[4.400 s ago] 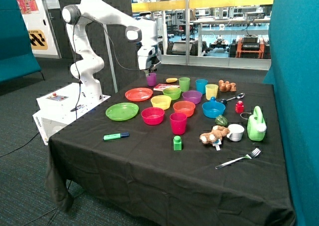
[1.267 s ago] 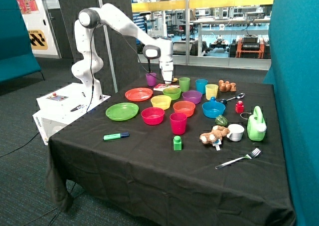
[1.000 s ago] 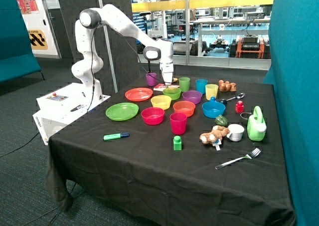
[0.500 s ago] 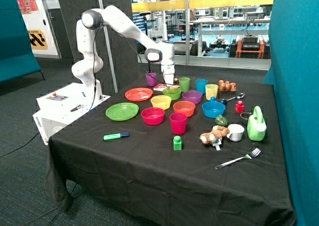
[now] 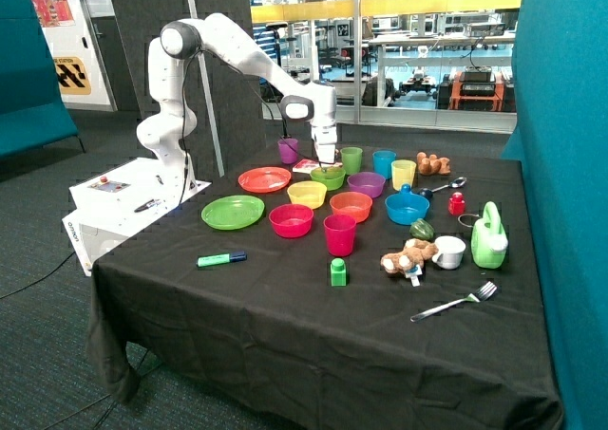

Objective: Place the bowls on the appropriate plate

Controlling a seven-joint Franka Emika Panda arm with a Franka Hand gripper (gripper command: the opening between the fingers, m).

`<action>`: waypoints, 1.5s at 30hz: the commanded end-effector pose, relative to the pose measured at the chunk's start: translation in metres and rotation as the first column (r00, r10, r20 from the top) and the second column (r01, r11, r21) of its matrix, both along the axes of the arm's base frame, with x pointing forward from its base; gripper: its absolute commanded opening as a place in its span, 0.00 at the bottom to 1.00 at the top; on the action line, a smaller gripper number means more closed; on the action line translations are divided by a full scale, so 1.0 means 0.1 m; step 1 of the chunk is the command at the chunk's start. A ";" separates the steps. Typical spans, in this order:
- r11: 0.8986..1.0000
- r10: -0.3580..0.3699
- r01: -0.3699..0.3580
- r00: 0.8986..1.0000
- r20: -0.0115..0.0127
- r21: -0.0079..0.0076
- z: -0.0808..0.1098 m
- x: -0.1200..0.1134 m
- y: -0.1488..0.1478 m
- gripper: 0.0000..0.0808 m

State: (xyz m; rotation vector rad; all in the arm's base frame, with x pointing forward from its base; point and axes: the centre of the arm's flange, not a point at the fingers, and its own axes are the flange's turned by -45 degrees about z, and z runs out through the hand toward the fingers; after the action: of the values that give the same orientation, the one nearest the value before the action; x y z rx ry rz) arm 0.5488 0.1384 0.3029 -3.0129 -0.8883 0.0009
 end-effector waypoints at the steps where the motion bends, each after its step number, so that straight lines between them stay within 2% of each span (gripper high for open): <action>1: 1.000 -0.001 0.001 1.000 0.001 0.000 -0.06 0.03 0.02 0.38; 7: 1.000 -0.008 0.008 1.000 0.001 0.000 -0.08 0.03 0.00 0.33; 9: 1.000 -0.013 0.013 1.000 0.001 0.000 -0.09 0.04 -0.02 0.26; 12: 1.000 -0.020 0.020 1.000 0.001 0.000 -0.09 0.04 -0.04 0.06; 14: 1.000 -0.024 0.024 1.000 0.001 0.000 -0.09 0.05 -0.05 0.01; 35: 1.000 -0.009 0.009 1.000 0.001 0.000 -0.09 0.03 -0.06 0.00; 43: 1.000 -0.002 0.002 1.000 0.001 0.000 0.02 0.02 -0.06 0.00; 45: 1.000 0.007 -0.007 1.000 0.001 0.000 0.12 0.04 -0.06 0.00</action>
State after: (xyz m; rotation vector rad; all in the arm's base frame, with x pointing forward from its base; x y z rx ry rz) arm 0.5538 0.1327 0.2969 -3.0216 -0.8786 -0.0018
